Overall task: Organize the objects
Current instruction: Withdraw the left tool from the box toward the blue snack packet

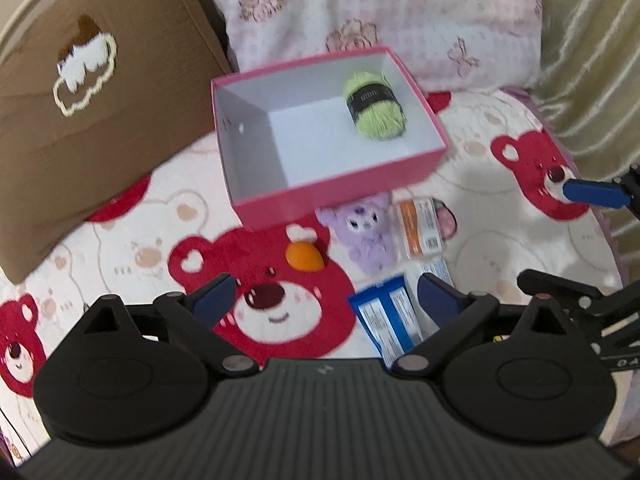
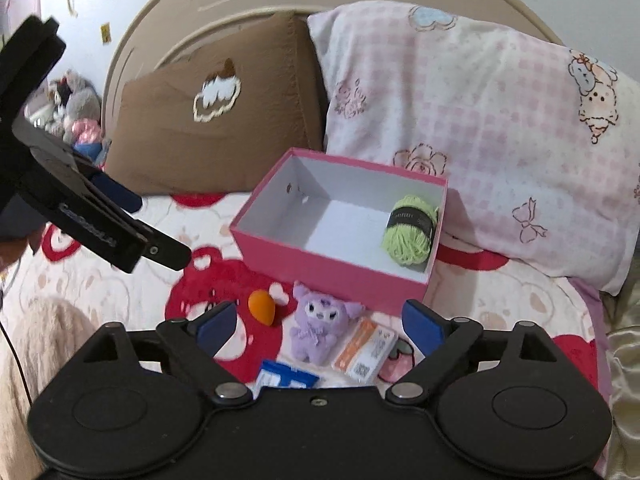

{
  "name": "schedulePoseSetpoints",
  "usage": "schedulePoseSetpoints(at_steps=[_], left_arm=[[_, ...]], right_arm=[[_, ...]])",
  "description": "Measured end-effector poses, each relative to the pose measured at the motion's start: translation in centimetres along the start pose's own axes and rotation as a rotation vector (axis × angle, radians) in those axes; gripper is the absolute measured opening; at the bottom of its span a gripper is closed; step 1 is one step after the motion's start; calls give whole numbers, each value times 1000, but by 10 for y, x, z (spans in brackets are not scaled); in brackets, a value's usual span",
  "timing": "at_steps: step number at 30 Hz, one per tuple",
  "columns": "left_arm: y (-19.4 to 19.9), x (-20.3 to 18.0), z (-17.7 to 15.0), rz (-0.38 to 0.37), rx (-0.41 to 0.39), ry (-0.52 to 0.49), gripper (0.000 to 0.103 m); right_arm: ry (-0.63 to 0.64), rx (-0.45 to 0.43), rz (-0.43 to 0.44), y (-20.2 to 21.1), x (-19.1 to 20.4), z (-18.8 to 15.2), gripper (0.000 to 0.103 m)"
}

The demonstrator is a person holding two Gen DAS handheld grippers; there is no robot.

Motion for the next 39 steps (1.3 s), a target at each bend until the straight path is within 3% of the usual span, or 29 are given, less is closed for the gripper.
schedulePoseSetpoints(at_steps=[5, 16, 28, 30, 33, 39], left_arm=[[2, -6, -22, -8, 34, -38, 99], [-1, -23, -62, -108, 69, -102, 99], [-32, -14, -81, -139, 102, -91, 99], [-36, -12, -83, -134, 94, -60, 96], [-36, -13, -85, -184, 82, -35, 96], [-46, -18, -92, -225, 66, -31, 96]], right_arm=[[10, 38, -8, 3, 7, -14, 92], [-10, 129, 69, 8, 28, -43, 92], [-31, 235, 186, -33, 57, -82, 92], [-44, 243, 189, -41, 60, -87, 92], [-57, 207, 204, -48, 63, -92, 92], [-179, 193, 204, -68, 58, -102, 92]])
Point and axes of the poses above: each gripper's, at about its wrist camera, not at the fingertips, and y roughly against the way its jaws point, x to its left, z to its top, the point moved 7 cm from there along -y, roughly the way its jaws point, and after that the axes turned 5 degrees about z, right-handed, at the moved point
